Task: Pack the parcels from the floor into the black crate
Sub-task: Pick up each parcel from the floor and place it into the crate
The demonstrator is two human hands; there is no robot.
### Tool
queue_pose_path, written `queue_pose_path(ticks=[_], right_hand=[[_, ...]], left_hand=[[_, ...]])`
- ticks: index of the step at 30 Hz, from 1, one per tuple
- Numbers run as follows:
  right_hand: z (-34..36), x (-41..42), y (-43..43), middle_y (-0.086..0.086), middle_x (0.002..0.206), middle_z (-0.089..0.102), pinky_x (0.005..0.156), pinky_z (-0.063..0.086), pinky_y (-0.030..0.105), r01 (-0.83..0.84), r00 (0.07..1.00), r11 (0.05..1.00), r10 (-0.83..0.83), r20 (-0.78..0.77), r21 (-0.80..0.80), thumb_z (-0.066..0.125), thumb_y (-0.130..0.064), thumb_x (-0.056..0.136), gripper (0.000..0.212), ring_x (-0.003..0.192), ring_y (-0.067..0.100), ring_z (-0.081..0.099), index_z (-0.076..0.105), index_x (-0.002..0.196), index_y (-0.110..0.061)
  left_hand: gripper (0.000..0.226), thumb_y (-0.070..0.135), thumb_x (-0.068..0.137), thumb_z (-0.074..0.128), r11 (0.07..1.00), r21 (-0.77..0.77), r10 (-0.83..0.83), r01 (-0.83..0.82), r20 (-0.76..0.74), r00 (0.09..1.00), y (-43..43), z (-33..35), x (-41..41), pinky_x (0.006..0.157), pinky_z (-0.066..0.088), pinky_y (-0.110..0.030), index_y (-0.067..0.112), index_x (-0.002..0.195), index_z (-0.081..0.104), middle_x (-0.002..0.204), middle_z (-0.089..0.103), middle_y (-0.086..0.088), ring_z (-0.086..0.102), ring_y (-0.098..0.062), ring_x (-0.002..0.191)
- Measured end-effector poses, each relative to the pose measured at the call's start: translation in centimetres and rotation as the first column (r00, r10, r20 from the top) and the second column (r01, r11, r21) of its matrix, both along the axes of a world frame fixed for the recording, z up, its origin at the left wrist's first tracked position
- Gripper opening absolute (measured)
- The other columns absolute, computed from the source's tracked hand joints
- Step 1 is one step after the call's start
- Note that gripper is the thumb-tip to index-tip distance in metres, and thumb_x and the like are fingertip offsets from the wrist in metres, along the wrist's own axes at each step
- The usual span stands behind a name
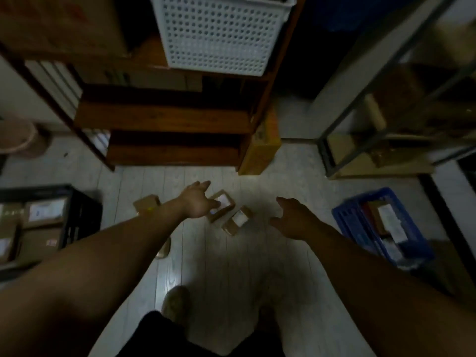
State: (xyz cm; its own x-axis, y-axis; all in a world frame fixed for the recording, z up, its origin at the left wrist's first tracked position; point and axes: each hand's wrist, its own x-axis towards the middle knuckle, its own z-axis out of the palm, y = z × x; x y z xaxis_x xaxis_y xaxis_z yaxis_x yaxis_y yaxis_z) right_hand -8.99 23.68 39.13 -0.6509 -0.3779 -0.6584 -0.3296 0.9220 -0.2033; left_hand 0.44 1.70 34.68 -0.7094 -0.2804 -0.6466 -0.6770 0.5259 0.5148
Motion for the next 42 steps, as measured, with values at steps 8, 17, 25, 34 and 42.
queue_pose_path(ticks=[8,17,25,34,42], right_hand=[[-10.1,-10.8,-0.1,0.009,0.151,0.032,0.106,0.034,0.035,-0.424,0.895,0.905,0.418,0.153,0.009,0.050,-0.036,0.097,0.061,0.136,0.027,0.036,0.024,0.149,-0.019],[-28.8,-19.2,-1.2,0.013,0.140,0.044,0.086,0.040,0.030,-0.417,0.889,0.908,0.402,0.217,0.027,0.049,-0.034,0.097,0.053,0.122,0.028,0.049,0.034,0.143,-0.014],[-50.1,-20.7,-3.4,0.010,0.132,0.053,0.085,0.046,0.030,-0.399,0.897,0.917,0.394,0.199,-0.015,0.055,-0.033,0.093,0.046,0.113,0.026,0.055,0.044,0.136,-0.019],[-66.4,-20.6,-3.5,0.010,0.160,-0.005,0.115,0.022,0.046,0.090,0.980,0.996,-0.091,0.176,0.011,0.059,-0.031,0.092,0.088,0.146,0.034,0.007,-0.004,0.153,-0.026],[-63.1,-17.2,-2.4,0.012,0.147,0.031,0.094,0.046,0.039,0.256,0.927,0.964,-0.223,0.302,-0.073,0.062,-0.019,0.089,0.076,0.128,0.035,0.043,0.015,0.150,-0.019]], left_hand=[[0.084,0.040,0.088,0.059,0.895,-0.017,0.446,-0.447,0.108,0.889,4.8,-10.1,-2.2,0.117,0.020,-0.043,0.022,0.152,0.008,0.158,0.013,-0.011,0.016,-0.030,0.145],[0.081,0.034,0.089,0.061,0.781,0.040,0.592,-0.624,0.271,0.759,7.5,-26.6,-6.4,0.114,0.023,-0.040,0.021,0.152,0.012,0.158,0.015,-0.010,0.021,-0.030,0.143],[0.076,0.028,0.090,0.060,0.650,0.087,0.709,-0.755,0.291,0.643,7.6,-45.9,-11.6,0.108,0.031,-0.036,0.020,0.151,0.016,0.154,0.027,-0.010,0.034,-0.030,0.137],[0.073,0.029,0.086,0.066,0.255,0.316,0.820,-0.914,0.431,0.377,10.6,-61.5,-13.8,0.096,0.041,-0.063,0.022,0.145,0.022,0.149,0.031,-0.014,0.035,-0.041,0.132],[0.058,0.014,0.090,0.058,0.247,0.309,0.877,-0.919,0.332,0.347,11.0,-59.1,-12.2,0.069,0.050,-0.038,0.021,0.139,0.029,0.107,0.049,-0.008,0.056,-0.022,0.084]])
